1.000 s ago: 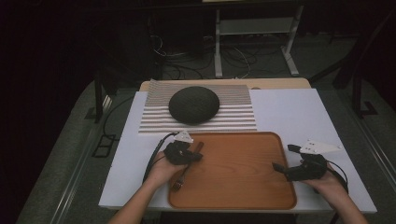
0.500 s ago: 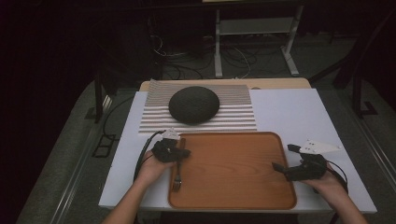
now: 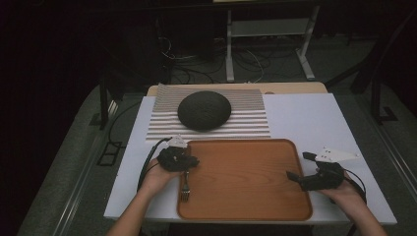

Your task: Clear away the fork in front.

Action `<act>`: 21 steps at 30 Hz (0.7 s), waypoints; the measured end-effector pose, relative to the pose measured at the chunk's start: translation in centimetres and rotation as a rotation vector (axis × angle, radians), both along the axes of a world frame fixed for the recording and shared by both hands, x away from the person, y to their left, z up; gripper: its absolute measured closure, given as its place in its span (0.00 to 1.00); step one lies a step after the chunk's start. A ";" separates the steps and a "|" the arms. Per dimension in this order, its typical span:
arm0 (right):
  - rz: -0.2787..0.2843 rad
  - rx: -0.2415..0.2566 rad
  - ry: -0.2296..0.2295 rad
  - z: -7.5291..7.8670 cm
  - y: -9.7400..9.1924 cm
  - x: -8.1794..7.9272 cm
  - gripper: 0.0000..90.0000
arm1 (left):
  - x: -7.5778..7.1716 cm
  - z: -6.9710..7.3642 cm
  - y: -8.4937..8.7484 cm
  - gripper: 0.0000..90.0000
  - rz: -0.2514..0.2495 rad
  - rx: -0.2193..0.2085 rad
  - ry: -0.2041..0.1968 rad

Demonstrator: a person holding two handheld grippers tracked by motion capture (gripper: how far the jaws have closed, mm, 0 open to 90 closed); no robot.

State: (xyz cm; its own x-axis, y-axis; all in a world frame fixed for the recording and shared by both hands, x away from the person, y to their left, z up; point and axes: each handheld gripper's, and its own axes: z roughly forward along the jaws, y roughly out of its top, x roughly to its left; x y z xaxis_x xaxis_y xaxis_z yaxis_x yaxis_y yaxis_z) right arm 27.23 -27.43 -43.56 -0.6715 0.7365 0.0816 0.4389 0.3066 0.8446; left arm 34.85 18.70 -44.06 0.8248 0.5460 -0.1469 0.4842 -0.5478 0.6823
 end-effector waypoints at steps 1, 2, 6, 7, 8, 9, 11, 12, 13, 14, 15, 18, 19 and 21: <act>0.000 0.000 0.001 0.0 0.0 0.0 0.05 | -0.1 0.0 -0.1 0.80 0.001 -0.006 -0.002; -0.001 0.000 0.000 0.0 0.0 0.0 0.05 | -0.1 0.1 -0.1 0.77 -0.005 -0.011 -0.005; -0.001 0.000 -0.001 0.0 0.0 -0.1 0.05 | -0.5 0.6 -0.1 0.67 -0.017 -0.064 -0.026; -0.001 0.001 -0.001 0.0 0.0 -0.1 0.05 | -0.6 0.8 0.0 0.65 -0.020 -0.079 -0.036; -0.001 0.002 0.000 0.0 0.0 0.0 0.05 | -0.8 1.1 0.0 0.63 -0.020 -0.093 -0.044; -0.002 0.002 0.001 0.0 0.0 0.0 0.05 | -0.9 1.3 0.1 0.60 -0.019 -0.107 -0.053; -0.001 0.002 0.001 0.0 0.0 0.0 0.05 | -1.2 1.7 0.4 0.54 -0.017 -0.129 -0.063; 0.000 0.002 0.001 0.0 0.0 -0.1 0.05 | -1.4 1.9 0.5 0.51 -0.015 -0.135 -0.071; 0.000 0.002 0.001 0.0 0.0 -0.1 0.05 | -1.5 2.1 0.7 0.48 -0.013 -0.142 -0.076; -0.001 0.004 0.000 0.0 0.0 -0.1 0.05 | -1.7 2.3 0.8 0.45 -0.009 -0.148 -0.084; -0.002 0.005 -0.001 0.0 0.0 -0.1 0.05 | -1.9 2.6 1.0 0.42 -0.001 -0.157 -0.096; -0.003 0.010 -0.001 0.1 -0.1 -0.2 0.05 | -2.3 3.0 1.5 0.31 0.012 -0.170 -0.109; -0.003 0.012 0.000 0.1 -0.1 -0.2 0.05 | -2.4 3.0 1.7 0.27 0.022 -0.172 -0.113; -0.001 0.014 -0.001 0.2 -0.1 -0.2 0.05 | -2.6 3.1 2.2 0.20 0.049 -0.179 -0.127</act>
State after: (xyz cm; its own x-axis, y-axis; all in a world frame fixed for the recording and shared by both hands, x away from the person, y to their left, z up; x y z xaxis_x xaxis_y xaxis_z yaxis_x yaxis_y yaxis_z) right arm 27.05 -27.53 -43.41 -0.6707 0.7361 0.0916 0.4387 0.2940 0.8492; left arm 32.25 20.88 -40.96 0.8162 0.5601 -0.1413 0.4108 -0.3907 0.8238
